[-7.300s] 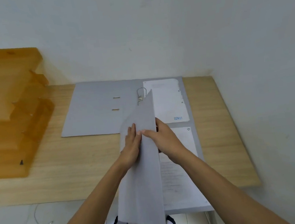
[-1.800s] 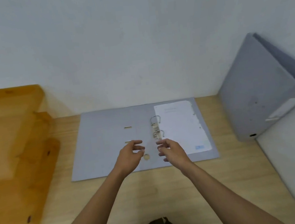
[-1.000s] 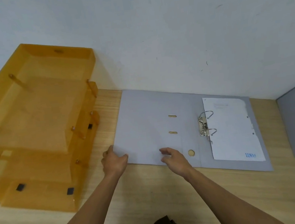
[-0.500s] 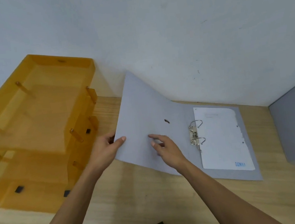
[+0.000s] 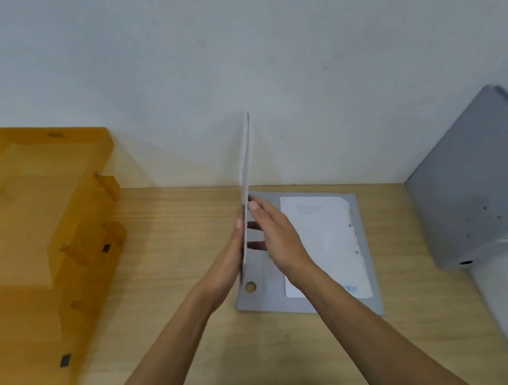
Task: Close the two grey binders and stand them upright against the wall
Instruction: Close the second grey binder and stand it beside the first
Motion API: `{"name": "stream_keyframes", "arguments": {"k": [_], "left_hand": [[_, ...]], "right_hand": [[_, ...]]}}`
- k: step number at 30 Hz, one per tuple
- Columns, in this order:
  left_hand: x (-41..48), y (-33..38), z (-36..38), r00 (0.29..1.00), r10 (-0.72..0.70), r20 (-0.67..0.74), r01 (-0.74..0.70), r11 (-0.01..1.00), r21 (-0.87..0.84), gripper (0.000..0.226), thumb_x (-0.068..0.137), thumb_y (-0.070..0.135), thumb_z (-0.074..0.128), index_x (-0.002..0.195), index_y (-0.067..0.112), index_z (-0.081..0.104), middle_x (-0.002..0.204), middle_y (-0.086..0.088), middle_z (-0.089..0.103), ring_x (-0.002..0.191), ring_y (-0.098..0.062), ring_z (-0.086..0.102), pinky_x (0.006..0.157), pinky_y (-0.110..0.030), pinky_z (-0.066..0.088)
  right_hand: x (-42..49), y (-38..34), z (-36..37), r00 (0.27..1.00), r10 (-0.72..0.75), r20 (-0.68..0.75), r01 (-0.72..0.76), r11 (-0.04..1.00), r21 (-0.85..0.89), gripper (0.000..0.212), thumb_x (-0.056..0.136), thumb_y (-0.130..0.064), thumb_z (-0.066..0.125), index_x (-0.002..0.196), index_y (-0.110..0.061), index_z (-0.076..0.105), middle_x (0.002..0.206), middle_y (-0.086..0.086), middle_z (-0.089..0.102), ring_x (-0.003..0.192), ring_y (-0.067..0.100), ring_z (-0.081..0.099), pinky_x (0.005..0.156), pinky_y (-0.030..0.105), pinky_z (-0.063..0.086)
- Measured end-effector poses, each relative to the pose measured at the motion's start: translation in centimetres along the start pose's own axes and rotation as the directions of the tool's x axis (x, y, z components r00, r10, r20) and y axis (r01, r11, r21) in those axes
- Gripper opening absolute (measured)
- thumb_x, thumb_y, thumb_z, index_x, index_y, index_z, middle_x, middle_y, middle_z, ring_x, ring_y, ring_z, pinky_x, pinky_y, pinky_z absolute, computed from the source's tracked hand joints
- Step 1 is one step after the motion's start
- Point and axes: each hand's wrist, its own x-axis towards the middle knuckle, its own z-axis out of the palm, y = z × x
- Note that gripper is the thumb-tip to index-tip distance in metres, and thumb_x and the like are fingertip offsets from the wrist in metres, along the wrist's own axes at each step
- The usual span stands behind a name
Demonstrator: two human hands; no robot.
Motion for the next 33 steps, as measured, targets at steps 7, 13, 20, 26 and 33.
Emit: {"name": "stream_keyframes", "arguments": {"k": [7, 13, 20, 26, 33], "left_hand": [[4.2, -4.0, 5.4, 0.993, -0.115, -0.02, 0.113, 0.897, 0.427, 0.065, 0.105, 0.051, 0.023, 0.161, 0.034, -0.006, 0.172, 0.005, -0.01, 0.158, -0.014, -0.01, 0.128, -0.045, 0.001], [5.4, -8.0, 5.9, 0.965, -0.217, -0.146, 0.262, 0.816, 0.516, 0.074, 0.104, 0.05, 0.039, 0.163, 0.028, 0.0, 0.172, -0.002, -0.012, 0.158, -0.028, -0.009, 0.127, -0.049, 0.001], [5.2, -10.5, 6.8, 0.951, -0.026, -0.307, 0.194, 0.825, 0.531, 0.078, 0.089, 0.036, 0.073, 0.154, 0.02, 0.033, 0.165, -0.008, 0.026, 0.153, -0.03, 0.025, 0.122, -0.043, 0.026], [5.1, -11.7, 8.3, 0.909, -0.105, -0.404, 0.297, 0.843, 0.449, 0.099, 0.074, 0.034, 0.088, 0.152, 0.009, 0.034, 0.152, -0.013, 0.048, 0.138, -0.033, 0.047, 0.112, -0.052, 0.04], [4.1, -12.5, 10.5, 0.886, -0.058, -0.46, 0.29, 0.844, 0.451, 0.107, 0.073, 0.028, 0.088, 0.158, 0.011, 0.026, 0.158, -0.011, 0.042, 0.143, -0.032, 0.042, 0.113, -0.05, 0.039]], "right_hand": [[-1.4, 1.2, -7.6, 0.989, 0.058, -0.135, -0.093, 0.959, -0.267, 0.06, 0.091, -0.016, 0.056, 0.147, -0.028, 0.041, 0.127, -0.01, 0.06, 0.11, 0.013, 0.056, 0.074, 0.014, 0.042], [-2.7, 4.7, -13.7, 0.962, 0.136, -0.238, -0.202, 0.939, -0.279, 0.061, 0.09, -0.008, 0.055, 0.147, -0.025, 0.04, 0.137, -0.003, 0.059, 0.12, 0.019, 0.057, 0.099, 0.034, 0.048], [-4.6, 10.7, -20.8, 0.913, 0.238, -0.33, -0.303, 0.94, -0.159, 0.062, 0.087, -0.003, 0.066, 0.144, -0.018, 0.049, 0.131, 0.0, 0.065, 0.121, 0.02, 0.062, 0.102, 0.033, 0.05], [-5.6, 15.3, -23.9, 0.887, 0.277, -0.369, -0.399, 0.861, -0.314, 0.074, 0.087, -0.02, 0.073, 0.152, -0.019, 0.039, 0.144, 0.002, 0.059, 0.129, 0.023, 0.058, 0.107, 0.032, 0.044], [-5.2, 17.3, -22.7, 0.951, 0.235, -0.203, -0.31, 0.719, -0.621, 0.073, 0.095, -0.014, 0.057, 0.16, -0.014, 0.024, 0.171, 0.009, 0.007, 0.157, 0.024, 0.013, 0.125, 0.031, 0.017]]}}
